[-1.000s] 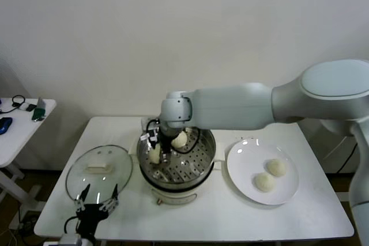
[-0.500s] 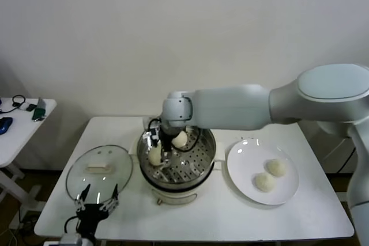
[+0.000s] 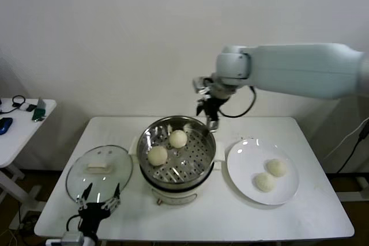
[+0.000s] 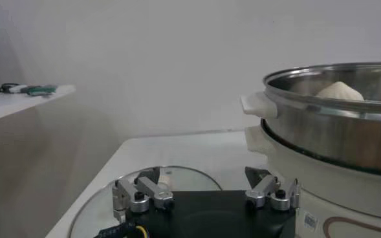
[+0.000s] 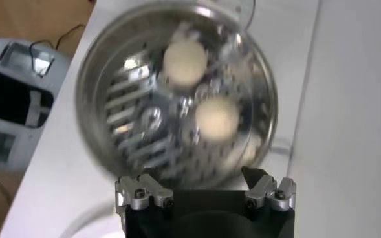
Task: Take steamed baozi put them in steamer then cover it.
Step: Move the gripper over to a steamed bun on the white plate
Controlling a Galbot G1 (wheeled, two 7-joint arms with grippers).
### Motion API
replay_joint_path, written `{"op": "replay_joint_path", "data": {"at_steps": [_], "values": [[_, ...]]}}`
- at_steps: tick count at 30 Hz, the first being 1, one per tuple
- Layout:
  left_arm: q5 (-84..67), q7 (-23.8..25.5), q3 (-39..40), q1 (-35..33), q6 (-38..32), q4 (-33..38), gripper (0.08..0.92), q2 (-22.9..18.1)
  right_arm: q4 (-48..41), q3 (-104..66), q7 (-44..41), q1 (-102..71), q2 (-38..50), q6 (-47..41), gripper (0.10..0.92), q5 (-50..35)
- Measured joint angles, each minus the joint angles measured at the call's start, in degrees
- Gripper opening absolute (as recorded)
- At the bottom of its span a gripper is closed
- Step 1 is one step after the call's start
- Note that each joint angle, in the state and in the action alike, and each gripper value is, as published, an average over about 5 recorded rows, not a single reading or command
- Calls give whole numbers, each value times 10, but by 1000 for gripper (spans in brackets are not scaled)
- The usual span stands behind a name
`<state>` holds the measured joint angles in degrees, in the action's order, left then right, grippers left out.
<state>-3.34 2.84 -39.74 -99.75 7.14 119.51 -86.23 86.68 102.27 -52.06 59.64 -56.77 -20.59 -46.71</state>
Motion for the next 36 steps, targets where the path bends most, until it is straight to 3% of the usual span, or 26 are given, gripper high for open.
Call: {"op": "replay_joint_path", "data": {"at_steps": [15,36], "values": [[1,0,3,-4,0,0,823,-3,86,59,35,-52,194,-22,823,116],[2,-1,0,8,-4,-23,823,-9,19,-76,81,-301,217,-50,823,212]]}}
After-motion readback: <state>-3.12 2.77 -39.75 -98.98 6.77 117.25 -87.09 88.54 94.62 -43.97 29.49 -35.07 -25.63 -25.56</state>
